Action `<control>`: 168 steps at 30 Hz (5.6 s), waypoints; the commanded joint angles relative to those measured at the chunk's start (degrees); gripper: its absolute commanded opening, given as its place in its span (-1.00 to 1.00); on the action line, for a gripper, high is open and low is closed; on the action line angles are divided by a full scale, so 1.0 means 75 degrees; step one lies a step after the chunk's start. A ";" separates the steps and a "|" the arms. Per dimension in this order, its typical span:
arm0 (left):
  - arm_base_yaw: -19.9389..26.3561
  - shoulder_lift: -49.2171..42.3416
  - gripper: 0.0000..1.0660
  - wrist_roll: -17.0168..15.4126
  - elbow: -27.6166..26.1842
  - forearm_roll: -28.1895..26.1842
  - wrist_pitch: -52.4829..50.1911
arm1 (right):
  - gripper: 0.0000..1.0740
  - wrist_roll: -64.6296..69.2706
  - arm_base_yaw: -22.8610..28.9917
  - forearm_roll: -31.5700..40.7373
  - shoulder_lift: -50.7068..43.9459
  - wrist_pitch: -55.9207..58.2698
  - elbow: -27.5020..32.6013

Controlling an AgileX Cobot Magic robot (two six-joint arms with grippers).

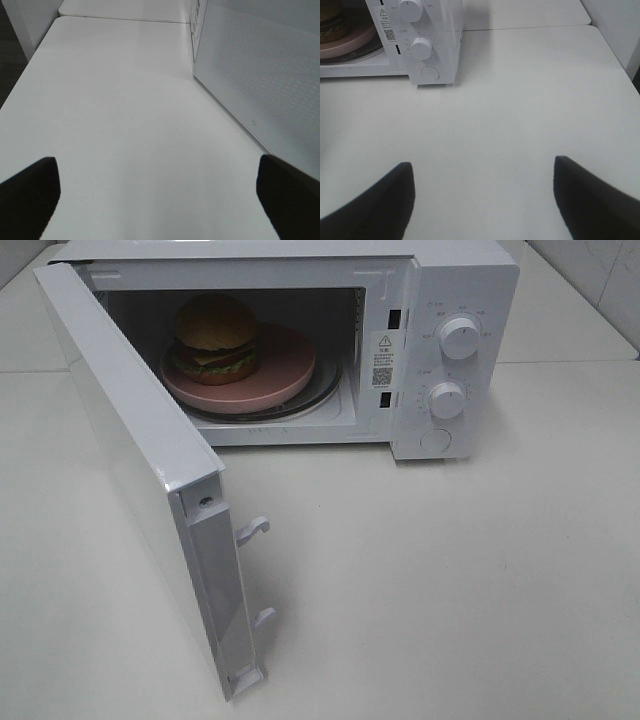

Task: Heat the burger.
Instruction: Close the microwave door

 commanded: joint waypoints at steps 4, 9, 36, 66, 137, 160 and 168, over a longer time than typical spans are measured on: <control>0.0000 -0.0099 0.92 0.0000 0.0000 -0.0015 -0.0092 | 0.42 0.0000 -0.0038 -0.0038 -0.0222 -0.0046 0.0008; 0.0000 -0.0099 0.92 0.0000 0.0000 -0.0015 -0.0092 | 0.42 0.0000 -0.0038 -0.0038 -0.0222 -0.0046 0.0008; 0.0000 0.3338 0.77 0.0672 -0.0443 -0.0466 -0.3522 | 0.42 0.0000 -0.0038 -0.0038 -0.0222 -0.0046 0.0008; 0.0000 0.7930 -1.00 -0.2277 0.1413 0.1963 -1.2544 | 0.42 0.0000 -0.0038 -0.0038 -0.0222 -0.0046 0.0008; -0.1383 1.3384 -1.00 -0.1551 0.0741 0.3774 -1.6303 | 0.42 0.0000 -0.0038 -0.0038 -0.0222 -0.0046 0.0008; -0.2277 1.3820 -1.00 -0.1574 0.0260 0.2735 -1.6348 | 0.42 0.0000 -0.0038 -0.0038 -0.0222 -0.0046 0.0008; -0.2659 1.4102 -1.00 -0.1551 -0.0092 0.2437 -1.6356 | 0.42 0.0000 -0.0038 -0.0038 -0.0222 -0.0046 0.0008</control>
